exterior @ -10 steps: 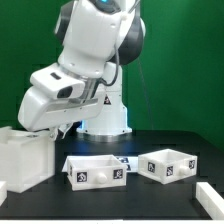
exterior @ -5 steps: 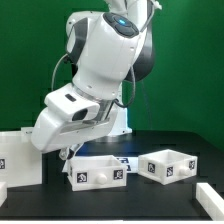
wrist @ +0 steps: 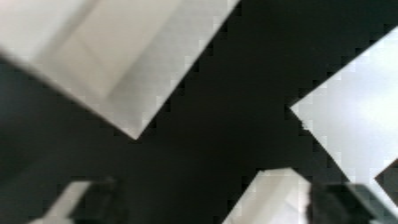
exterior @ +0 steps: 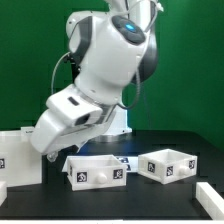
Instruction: Assemble drawer
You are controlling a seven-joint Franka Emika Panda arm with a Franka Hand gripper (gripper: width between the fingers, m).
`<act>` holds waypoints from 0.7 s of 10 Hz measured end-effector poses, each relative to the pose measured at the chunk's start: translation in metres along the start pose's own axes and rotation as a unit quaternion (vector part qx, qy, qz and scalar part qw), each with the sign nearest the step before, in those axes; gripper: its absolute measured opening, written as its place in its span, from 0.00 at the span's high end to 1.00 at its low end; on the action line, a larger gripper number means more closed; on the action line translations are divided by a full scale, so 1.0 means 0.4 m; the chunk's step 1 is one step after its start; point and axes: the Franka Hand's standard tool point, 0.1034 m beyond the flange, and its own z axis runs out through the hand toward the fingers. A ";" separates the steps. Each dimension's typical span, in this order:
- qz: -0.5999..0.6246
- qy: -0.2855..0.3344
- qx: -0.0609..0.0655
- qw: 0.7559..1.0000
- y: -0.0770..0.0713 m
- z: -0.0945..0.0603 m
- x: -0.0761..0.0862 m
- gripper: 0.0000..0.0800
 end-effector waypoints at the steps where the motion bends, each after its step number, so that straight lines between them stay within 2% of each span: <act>1: 0.014 -0.036 -0.012 0.999 -0.017 -0.032 0.020 0.22; 2: 0.016 -0.058 -0.022 0.998 -0.045 -0.043 0.043 0.22; 4: 0.007 -0.097 -0.011 0.995 -0.046 -0.024 0.037 0.19; 5: -0.026 -0.094 -0.020 0.995 -0.036 -0.021 0.044 0.19; 6: -0.083 -0.094 -0.031 0.992 -0.020 -0.005 0.033 0.19; 7: -0.123 -0.099 -0.036 0.987 -0.004 -0.010 0.025 0.19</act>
Offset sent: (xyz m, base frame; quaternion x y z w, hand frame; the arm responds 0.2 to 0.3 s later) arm 0.0000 0.0000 0.0000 0.0000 -0.1296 0.0000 0.9916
